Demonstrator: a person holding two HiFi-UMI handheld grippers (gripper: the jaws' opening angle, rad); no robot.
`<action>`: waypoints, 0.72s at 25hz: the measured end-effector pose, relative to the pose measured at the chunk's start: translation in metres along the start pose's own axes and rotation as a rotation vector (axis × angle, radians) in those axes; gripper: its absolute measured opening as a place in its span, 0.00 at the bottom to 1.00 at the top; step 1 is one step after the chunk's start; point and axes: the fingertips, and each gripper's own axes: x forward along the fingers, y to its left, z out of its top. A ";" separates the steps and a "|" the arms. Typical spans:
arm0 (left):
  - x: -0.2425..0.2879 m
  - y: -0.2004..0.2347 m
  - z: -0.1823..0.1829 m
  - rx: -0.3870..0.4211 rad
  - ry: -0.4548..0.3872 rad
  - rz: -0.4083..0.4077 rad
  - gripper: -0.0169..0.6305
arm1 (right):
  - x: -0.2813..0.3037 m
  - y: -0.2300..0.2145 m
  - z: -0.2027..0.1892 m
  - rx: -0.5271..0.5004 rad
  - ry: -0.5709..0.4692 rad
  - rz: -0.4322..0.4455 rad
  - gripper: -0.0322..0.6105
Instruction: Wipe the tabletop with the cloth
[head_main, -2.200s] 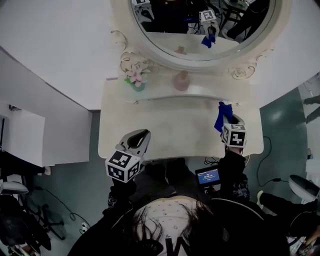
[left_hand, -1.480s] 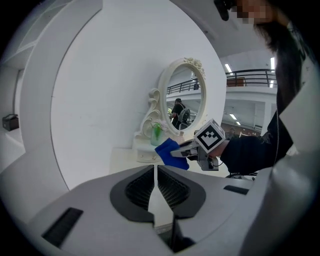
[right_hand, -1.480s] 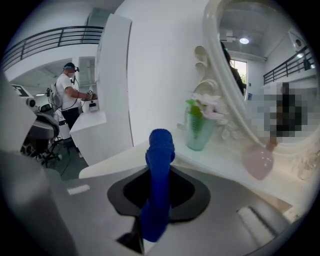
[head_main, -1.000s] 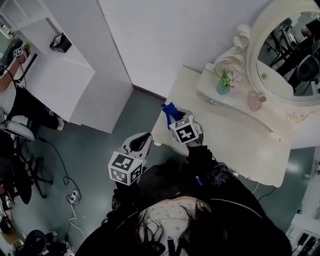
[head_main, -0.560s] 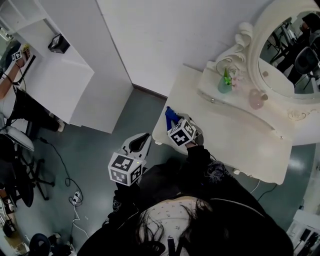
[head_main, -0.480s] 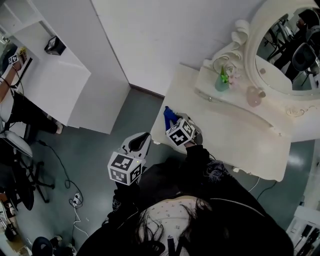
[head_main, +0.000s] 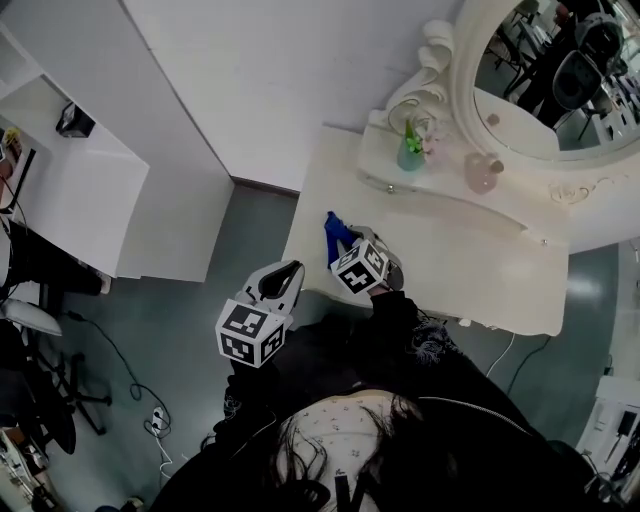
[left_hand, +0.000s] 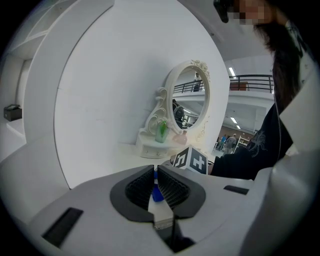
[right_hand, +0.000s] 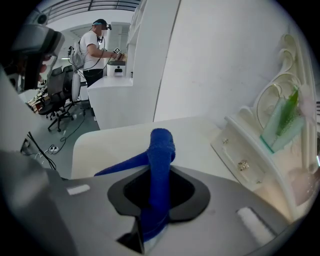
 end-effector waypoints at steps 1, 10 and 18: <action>0.003 -0.002 0.001 0.003 0.000 -0.007 0.03 | -0.002 -0.005 -0.005 0.006 0.004 -0.009 0.17; 0.039 -0.036 0.014 0.043 0.008 -0.072 0.03 | -0.030 -0.060 -0.057 0.072 0.045 -0.096 0.17; 0.083 -0.098 0.023 0.080 0.021 -0.108 0.03 | -0.068 -0.118 -0.127 0.120 0.074 -0.142 0.17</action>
